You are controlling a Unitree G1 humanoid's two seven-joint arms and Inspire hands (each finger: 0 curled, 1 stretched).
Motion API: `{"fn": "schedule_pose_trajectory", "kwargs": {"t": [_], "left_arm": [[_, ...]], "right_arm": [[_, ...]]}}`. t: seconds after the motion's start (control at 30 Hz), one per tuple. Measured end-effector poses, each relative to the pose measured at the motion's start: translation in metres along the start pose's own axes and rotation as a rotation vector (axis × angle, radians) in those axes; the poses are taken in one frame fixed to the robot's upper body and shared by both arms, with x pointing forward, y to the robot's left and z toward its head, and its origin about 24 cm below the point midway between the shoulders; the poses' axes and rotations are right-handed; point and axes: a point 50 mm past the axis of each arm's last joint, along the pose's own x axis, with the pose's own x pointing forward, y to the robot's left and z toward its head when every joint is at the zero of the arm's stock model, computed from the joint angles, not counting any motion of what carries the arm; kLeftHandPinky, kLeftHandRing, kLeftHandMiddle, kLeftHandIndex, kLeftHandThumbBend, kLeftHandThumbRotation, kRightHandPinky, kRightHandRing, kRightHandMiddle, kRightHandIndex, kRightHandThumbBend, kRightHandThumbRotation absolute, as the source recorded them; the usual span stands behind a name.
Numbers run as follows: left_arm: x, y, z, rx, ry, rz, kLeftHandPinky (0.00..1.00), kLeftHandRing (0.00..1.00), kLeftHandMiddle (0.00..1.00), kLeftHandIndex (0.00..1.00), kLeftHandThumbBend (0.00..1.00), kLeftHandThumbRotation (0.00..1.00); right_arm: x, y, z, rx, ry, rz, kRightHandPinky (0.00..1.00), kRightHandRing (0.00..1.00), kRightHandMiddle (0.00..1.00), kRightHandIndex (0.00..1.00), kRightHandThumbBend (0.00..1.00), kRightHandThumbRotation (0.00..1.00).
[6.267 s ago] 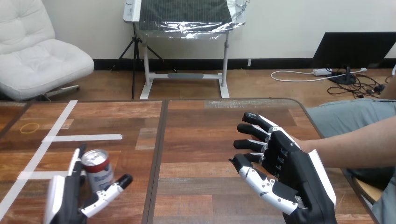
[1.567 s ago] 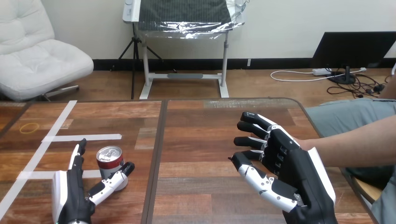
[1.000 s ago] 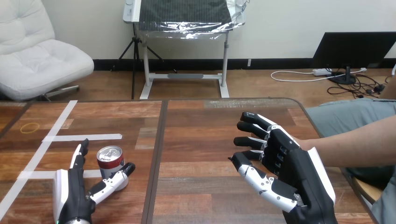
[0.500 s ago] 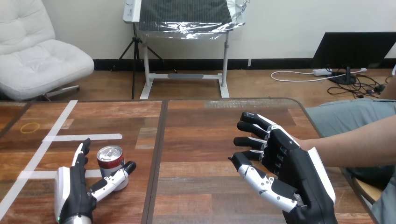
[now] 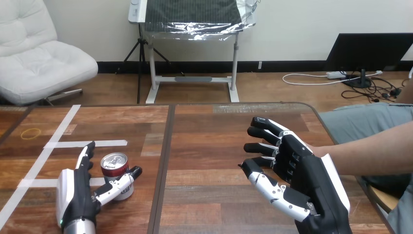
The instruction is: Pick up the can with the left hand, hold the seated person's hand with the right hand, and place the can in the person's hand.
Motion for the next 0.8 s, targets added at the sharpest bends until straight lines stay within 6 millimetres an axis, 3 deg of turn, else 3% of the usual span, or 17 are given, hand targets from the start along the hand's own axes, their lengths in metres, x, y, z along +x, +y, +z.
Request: {"fn": "schedule_pose_trajectory", "kwargs": {"t": [0.8], "left_arm": [[0.016, 0.009, 0.013, 0.105, 0.028, -0.061, 0.77, 0.83, 0.86, 0.87, 0.83, 0.37]], "right_arm": [[0.000, 0.000, 0.000, -0.001, 0.000, 0.001, 0.63, 0.72, 0.80, 0.81, 0.46, 0.00]]}}
